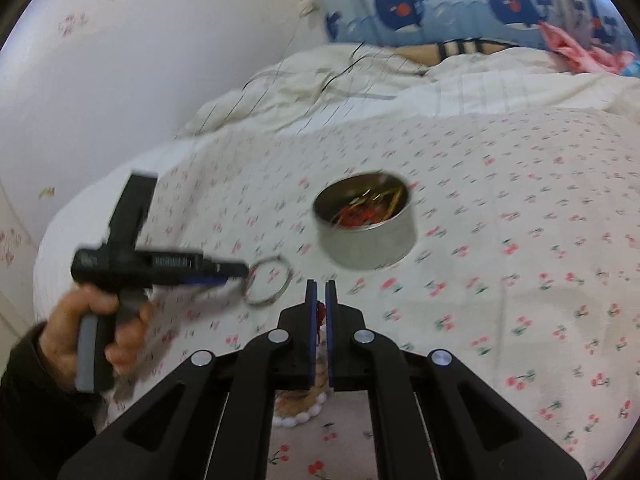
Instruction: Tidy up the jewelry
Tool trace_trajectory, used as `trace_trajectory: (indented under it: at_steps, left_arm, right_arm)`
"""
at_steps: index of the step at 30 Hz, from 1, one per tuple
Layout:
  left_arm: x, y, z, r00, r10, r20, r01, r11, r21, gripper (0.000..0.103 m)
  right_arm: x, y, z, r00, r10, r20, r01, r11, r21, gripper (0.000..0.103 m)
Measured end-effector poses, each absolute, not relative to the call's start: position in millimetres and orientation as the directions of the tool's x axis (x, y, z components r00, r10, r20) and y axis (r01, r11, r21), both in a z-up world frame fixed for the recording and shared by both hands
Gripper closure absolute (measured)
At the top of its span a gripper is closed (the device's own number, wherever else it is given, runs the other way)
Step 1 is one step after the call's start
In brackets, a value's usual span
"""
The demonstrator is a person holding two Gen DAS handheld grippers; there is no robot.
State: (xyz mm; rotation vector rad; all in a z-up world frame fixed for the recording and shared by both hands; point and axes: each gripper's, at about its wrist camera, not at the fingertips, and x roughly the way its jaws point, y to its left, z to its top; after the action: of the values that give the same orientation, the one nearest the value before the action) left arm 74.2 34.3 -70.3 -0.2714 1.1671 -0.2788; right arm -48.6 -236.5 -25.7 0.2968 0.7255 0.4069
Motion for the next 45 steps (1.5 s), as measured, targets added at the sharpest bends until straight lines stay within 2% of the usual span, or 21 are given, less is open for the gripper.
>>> trace_trajectory:
  at_steps: [3, 5, 6, 7, 8, 9, 10, 13, 14, 15, 16, 17, 19, 24, 27, 33, 37, 39, 41, 43, 45]
  left_arm:
    - [73, 14, -72, 0.377, -0.28, -0.883, 0.141, 0.96, -0.244, 0.032]
    - [71, 5, -72, 0.387, -0.257, -0.885, 0.175, 0.963, -0.203, 0.039]
    - [71, 1, -71, 0.384, -0.262, -0.885, 0.194, 0.96, -0.2, 0.057]
    - [72, 0, -70, 0.38, -0.272, -0.884, 0.202, 0.957, -0.207, 0.074]
    - [73, 0, -69, 0.373, -0.289, -0.882, 0.208, 0.952, -0.224, 0.079]
    - [74, 1, -68, 0.372, -0.297, -0.88, 0.212, 0.95, -0.231, 0.089]
    - [75, 2, -68, 0.371, -0.302, -0.878, 0.214, 0.948, -0.235, 0.093]
    - [74, 2, -65, 0.373, -0.316, -0.872, 0.219, 0.944, -0.248, 0.095]
    - [73, 2, -64, 0.375, -0.32, -0.87, 0.225, 0.942, -0.25, 0.096]
    - [72, 2, -63, 0.376, -0.325, -0.868, 0.227, 0.94, -0.253, 0.096]
    - [71, 2, -62, 0.377, -0.33, -0.865, 0.226, 0.939, -0.26, 0.096]
    - [71, 3, -62, 0.38, -0.334, -0.863, 0.222, 0.938, -0.266, 0.096]
    - [70, 6, -60, 0.387, -0.343, -0.856, 0.214, 0.936, -0.278, 0.096]
    - [72, 9, -56, 0.397, -0.371, -0.839, 0.212, 0.927, -0.31, 0.096]
    - [71, 11, -52, 0.404, -0.388, -0.829, 0.219, 0.92, -0.324, 0.1]
    - [69, 13, -47, 0.408, -0.4, -0.821, 0.222, 0.915, -0.337, 0.101]
    - [76, 15, -57, 0.387, -0.376, -0.842, 0.183, 0.926, -0.33, 0.1]
    - [79, 17, -64, 0.378, -0.378, -0.845, 0.159, 0.926, -0.343, 0.096]
    - [83, 18, -70, 0.365, -0.388, -0.847, 0.15, 0.922, -0.357, 0.085]
    - [84, 15, -76, 0.348, -0.42, -0.838, 0.159, 0.907, -0.389, 0.064]
    - [81, 6, -76, 0.358, -0.411, -0.838, 0.19, 0.911, -0.365, 0.055]
  right_arm:
    - [-39, -241, -36, 0.643, 0.388, -0.66, -0.189, 0.916, 0.354, 0.098]
    - [-33, -244, -47, 0.607, 0.357, -0.71, -0.144, 0.928, 0.344, 0.093]
    - [-32, -245, -50, 0.597, 0.358, -0.718, -0.13, 0.926, 0.353, 0.065]
    - [-31, -247, -53, 0.586, 0.369, -0.721, -0.115, 0.919, 0.378, 0.047]
    - [-32, -247, -53, 0.596, 0.365, -0.715, -0.107, 0.919, 0.38, 0.036]
    - [-32, -246, -52, 0.595, 0.358, -0.719, -0.108, 0.923, 0.37, 0.036]
    - [-31, -243, -53, 0.582, 0.352, -0.733, -0.119, 0.929, 0.352, 0.036]
    - [-29, -229, -68, 0.534, 0.356, -0.767, -0.147, 0.932, 0.331, 0.037]
    - [-29, -223, -71, 0.526, 0.351, -0.775, -0.166, 0.936, 0.311, 0.047]
    - [-29, -217, -71, 0.528, 0.34, -0.778, -0.187, 0.94, 0.285, 0.065]
    - [-29, -211, -69, 0.526, 0.361, -0.77, -0.218, 0.932, 0.289, 0.077]
    - [-30, -210, -66, 0.527, 0.396, -0.752, -0.239, 0.918, 0.316, 0.1]
    - [-35, -211, -56, 0.558, 0.442, -0.702, -0.271, 0.897, 0.349, 0.1]
    - [-58, -225, -7, 0.641, 0.623, -0.448, -0.417, 0.773, 0.478, 0.1]
    - [-66, -235, 7, 0.658, 0.663, -0.358, -0.456, 0.729, 0.511, 0.1]
    - [-72, -261, 26, 0.645, 0.732, -0.222, -0.503, 0.624, 0.598, 0.1]
    - [-64, -259, 19, 0.681, 0.646, -0.344, -0.421, 0.73, 0.538, 0.1]
    - [-53, -258, 3, 0.699, 0.549, -0.458, -0.317, 0.812, 0.49, 0.1]
    - [-41, -255, -16, 0.68, 0.45, -0.578, -0.232, 0.881, 0.413, 0.1]
    - [-29, -254, -38, 0.625, 0.372, -0.686, -0.147, 0.919, 0.365, 0.1]
    - [-22, -256, -54, 0.584, 0.294, -0.757, -0.078, 0.948, 0.308, 0.096]
